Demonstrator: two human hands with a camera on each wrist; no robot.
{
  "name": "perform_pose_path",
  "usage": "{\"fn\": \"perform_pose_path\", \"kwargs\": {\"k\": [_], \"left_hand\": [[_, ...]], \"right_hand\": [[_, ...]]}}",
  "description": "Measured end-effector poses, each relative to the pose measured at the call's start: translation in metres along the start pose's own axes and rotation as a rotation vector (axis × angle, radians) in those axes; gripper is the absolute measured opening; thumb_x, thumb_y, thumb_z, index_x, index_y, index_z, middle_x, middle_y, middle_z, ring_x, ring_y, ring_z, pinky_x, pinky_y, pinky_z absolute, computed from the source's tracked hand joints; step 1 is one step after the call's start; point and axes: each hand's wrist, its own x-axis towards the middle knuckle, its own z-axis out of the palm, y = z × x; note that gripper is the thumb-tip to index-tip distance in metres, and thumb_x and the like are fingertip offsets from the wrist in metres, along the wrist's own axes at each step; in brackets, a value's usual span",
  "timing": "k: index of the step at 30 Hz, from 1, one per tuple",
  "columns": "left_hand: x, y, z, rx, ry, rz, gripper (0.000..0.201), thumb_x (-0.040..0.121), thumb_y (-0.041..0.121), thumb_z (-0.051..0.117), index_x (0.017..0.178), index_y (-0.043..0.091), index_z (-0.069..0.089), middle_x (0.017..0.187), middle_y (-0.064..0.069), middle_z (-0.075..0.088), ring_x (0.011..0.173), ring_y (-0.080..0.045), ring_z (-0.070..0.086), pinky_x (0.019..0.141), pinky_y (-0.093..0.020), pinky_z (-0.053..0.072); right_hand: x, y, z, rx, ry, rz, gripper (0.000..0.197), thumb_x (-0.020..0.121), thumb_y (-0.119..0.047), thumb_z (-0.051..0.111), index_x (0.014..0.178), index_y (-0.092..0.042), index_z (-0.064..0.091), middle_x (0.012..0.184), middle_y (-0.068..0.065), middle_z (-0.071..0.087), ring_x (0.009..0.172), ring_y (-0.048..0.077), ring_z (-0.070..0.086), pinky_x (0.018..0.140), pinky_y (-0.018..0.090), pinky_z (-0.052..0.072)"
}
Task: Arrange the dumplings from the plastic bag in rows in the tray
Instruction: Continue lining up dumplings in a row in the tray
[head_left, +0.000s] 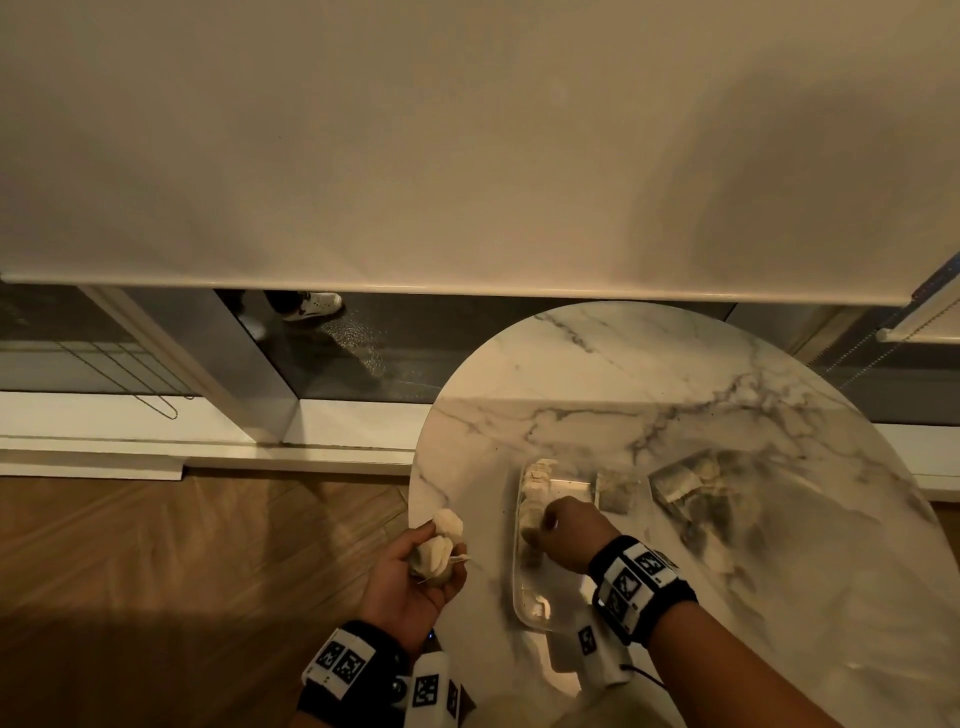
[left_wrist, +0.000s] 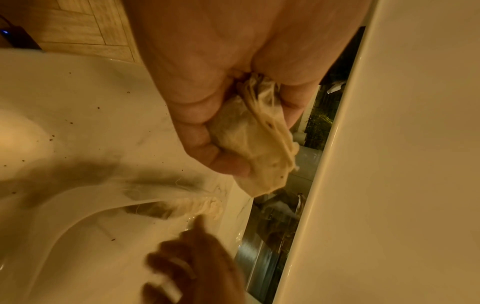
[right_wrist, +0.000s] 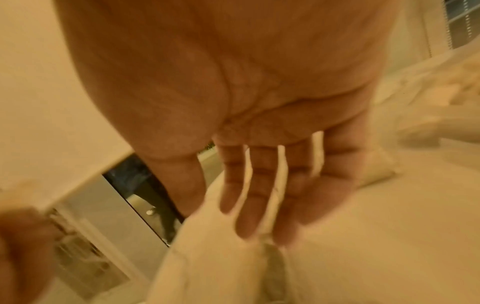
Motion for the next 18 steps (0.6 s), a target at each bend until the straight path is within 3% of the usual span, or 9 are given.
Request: {"fn": "perform_pose_path", "kwargs": {"k": [3,6,8,10,13,18], "left_hand": [[-0.004,-0.007,0.009,0.047,-0.028,-0.005,0.037,0.076,0.018,0.066,0.108,-0.001,0.064,0.083,-0.018,0.069,0.071,-0.027,0.066,0.059,-0.034,0.056],[-0.008,-0.012,0.019,0.076,-0.091,-0.003,0.035,0.078,0.018,0.065,0.108,-0.001,0.065,0.085,-0.017,0.068,0.073,-0.026,0.064,0.063,-0.035,0.054],[-0.011,-0.014,0.023,0.104,-0.129,0.003,0.033,0.081,0.018,0.063,0.108,0.000,0.066,0.086,-0.017,0.068,0.072,-0.025,0.063,0.066,-0.035,0.051],[-0.013,-0.016,0.026,0.136,-0.141,0.014,0.032,0.082,0.018,0.062,0.108,0.000,0.067,0.088,-0.016,0.069,0.073,-0.024,0.063,0.068,-0.034,0.050],[-0.012,-0.017,0.028,0.175,-0.138,0.026,0.036,0.079,0.018,0.063,0.110,0.000,0.067,0.092,-0.018,0.070,0.077,-0.025,0.065,0.069,-0.034,0.053],[-0.010,-0.019,0.024,0.190,-0.137,0.023,0.032,0.085,0.017,0.060,0.110,0.001,0.070,0.094,-0.020,0.070,0.078,-0.028,0.066,0.072,-0.037,0.053]], "right_hand": [[-0.023,-0.020,-0.008,0.335,0.062,-0.197,0.036,0.084,-0.061,0.063,0.097,-0.028,0.067,0.092,-0.007,0.068,0.080,0.013,0.066,0.066,0.027,0.054],[-0.037,-0.030,-0.009,0.544,-0.066,-0.249,0.048,0.078,-0.056,0.073,0.115,-0.027,0.065,0.099,-0.005,0.069,0.083,0.016,0.070,0.059,0.025,0.057],[-0.043,-0.032,-0.009,0.604,-0.051,-0.273,0.049,0.074,-0.053,0.079,0.113,-0.026,0.066,0.095,-0.003,0.071,0.082,0.015,0.070,0.057,0.025,0.056],[-0.048,-0.032,-0.007,0.618,0.037,-0.312,0.038,0.075,-0.046,0.082,0.104,-0.024,0.069,0.089,-0.001,0.072,0.076,0.013,0.069,0.055,0.023,0.054],[-0.048,-0.031,-0.001,0.643,0.111,-0.365,0.012,0.084,-0.027,0.078,0.089,-0.017,0.072,0.077,0.004,0.072,0.065,0.014,0.066,0.055,0.028,0.056],[-0.048,-0.029,-0.001,0.651,0.132,-0.350,0.008,0.085,-0.018,0.076,0.081,-0.013,0.070,0.072,0.007,0.071,0.059,0.016,0.065,0.056,0.029,0.056]]}}
